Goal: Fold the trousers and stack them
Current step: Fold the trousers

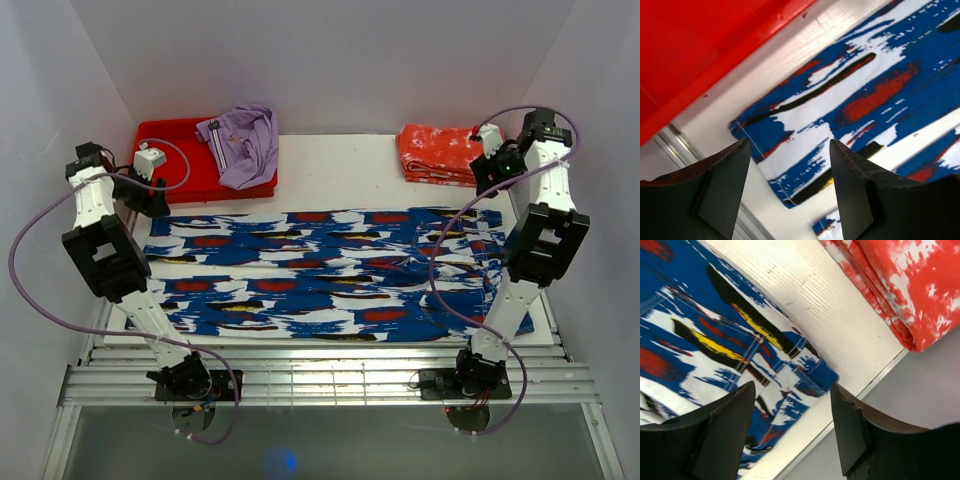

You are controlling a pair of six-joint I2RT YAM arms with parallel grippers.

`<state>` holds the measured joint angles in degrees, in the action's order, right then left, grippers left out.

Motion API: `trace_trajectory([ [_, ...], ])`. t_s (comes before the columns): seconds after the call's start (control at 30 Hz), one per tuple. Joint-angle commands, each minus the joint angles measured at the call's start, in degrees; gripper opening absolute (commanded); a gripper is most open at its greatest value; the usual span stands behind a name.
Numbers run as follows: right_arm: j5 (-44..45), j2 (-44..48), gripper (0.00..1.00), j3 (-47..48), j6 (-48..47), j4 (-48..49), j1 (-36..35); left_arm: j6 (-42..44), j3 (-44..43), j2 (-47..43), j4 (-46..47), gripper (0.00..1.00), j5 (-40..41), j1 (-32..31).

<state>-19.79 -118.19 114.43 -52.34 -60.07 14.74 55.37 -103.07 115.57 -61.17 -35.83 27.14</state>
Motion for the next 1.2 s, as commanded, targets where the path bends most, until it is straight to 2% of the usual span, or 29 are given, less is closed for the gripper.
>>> trace_trajectory([
  [0.0, 2.73, -4.94, 0.67, 0.27, -12.68, -3.83, -0.06, 0.79, -4.41, 3.52, -2.47, 0.74, -2.83, 0.55],
  [0.2, 6.34, -7.48, 0.66, -2.46, -27.26, 2.50, 0.11, 0.26, -3.81, 3.61, -2.47, 0.74, -5.56, 0.55],
  [0.43, 6.61, -12.84, 0.68, 0.35, -33.26, 6.28, 0.02, 0.17, -0.82, 2.82, -0.18, 0.73, -6.52, 0.90],
  [0.53, 6.78, -14.96, 0.66, 1.41, -34.76, 4.45, -0.15, 4.29, -0.64, 2.91, -0.36, 0.73, -8.11, 0.99],
  [0.63, 8.62, -14.53, 0.55, -2.27, -38.27, 4.17, -0.94, 13.42, -3.18, 5.62, -4.29, 0.72, -7.32, 0.99],
  [0.67, 9.76, -14.09, 0.45, -5.07, -39.50, 4.70, -1.29, 15.62, -5.46, 7.72, -5.62, 0.72, -6.88, 0.99],
  [0.7, 10.29, -13.04, 0.42, -6.40, -39.86, 5.40, -1.56, 20.43, -6.52, 8.70, -6.94, 0.71, -6.36, 0.90],
  [0.73, 11.08, -12.68, 0.37, -7.46, -40.21, 6.71, -1.65, 22.30, -7.32, 9.58, -8.60, 0.71, -5.22, 0.90],
  [0.77, 11.35, -12.24, 0.28, -8.86, -40.91, 7.25, -1.99, 23.36, -7.76, 10.98, -8.71, 0.70, -4.78, 0.90],
  [0.87, 12.58, -11.89, 0.08, -9.14, -41.35, 8.04, -2.35, 28.81, -7.15, 12.57, -8.80, 0.69, -3.02, 0.90],
  [0.97, 12.85, -11.54, 0.08, -9.14, -41.27, 8.48, -2.44, 31.02, -4.35, 13.80, -8.36, 0.66, -1.18, 0.81],
  [1.17, 14.08, -8.90, 0.08, -12.21, -42.49, 9.45, -2.44, 33.38, 10.32, 8.55, -5.54, 0.59, 2.78, 1.25],
])
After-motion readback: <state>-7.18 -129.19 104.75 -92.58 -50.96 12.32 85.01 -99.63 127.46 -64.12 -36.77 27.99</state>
